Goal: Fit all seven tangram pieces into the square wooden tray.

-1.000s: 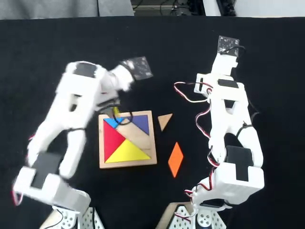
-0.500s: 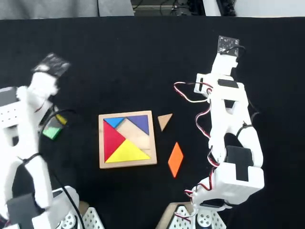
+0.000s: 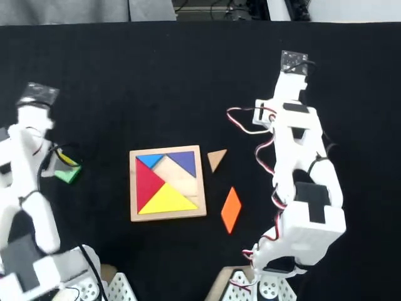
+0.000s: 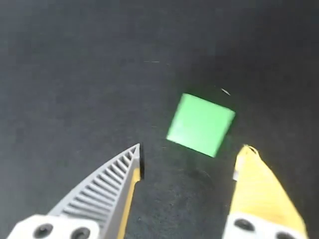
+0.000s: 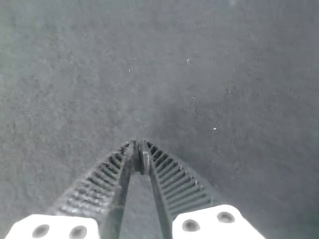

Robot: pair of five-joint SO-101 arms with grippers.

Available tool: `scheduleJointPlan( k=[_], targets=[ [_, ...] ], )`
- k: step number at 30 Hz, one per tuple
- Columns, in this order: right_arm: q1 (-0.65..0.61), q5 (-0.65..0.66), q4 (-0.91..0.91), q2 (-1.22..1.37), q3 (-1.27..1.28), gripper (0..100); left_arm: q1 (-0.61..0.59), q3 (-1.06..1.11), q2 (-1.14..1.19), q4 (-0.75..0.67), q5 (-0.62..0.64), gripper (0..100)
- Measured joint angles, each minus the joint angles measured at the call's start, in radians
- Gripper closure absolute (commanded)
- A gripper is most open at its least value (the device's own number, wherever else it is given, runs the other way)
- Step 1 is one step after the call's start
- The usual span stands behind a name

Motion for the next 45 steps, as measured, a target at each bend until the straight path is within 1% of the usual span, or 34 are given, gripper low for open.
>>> scheduleJointPlan(
  k=[3, 6, 14, 18, 20, 26, 35, 45],
  targets=[
    [-0.002, 0.006, 0.000, 0.011, -0.005, 98.7, 0.025, -0.097, 0.133, 0.071, -0.118, 65],
    [-0.002, 0.006, 0.000, 0.011, -0.005, 98.7, 0.028, -0.193, 0.269, 0.101, -0.193, 65],
    [-0.002, 0.006, 0.000, 0.020, -0.005, 98.7, 0.014, -0.391, 0.509, 0.104, -0.232, 65],
    [-0.002, 0.006, 0.000, 0.020, -0.005, 98.7, 0.017, -0.404, 0.578, 0.140, -0.327, 65],
    [-0.002, 0.006, 0.000, 0.020, -0.005, 98.7, 0.015, -0.411, 0.592, 0.161, -0.353, 65],
    [-0.002, 0.006, 0.000, 0.020, -0.005, 98.7, 0.015, -0.419, 0.601, 0.170, -0.365, 73],
    [-0.002, 0.006, 0.000, 0.020, -0.005, 98.7, 0.025, -0.420, 0.605, 0.173, -0.365, 75],
    [-0.002, 0.006, 0.000, 0.020, -0.005, 98.7, 0.034, -0.420, 0.605, 0.181, -0.365, 91]
  ],
)
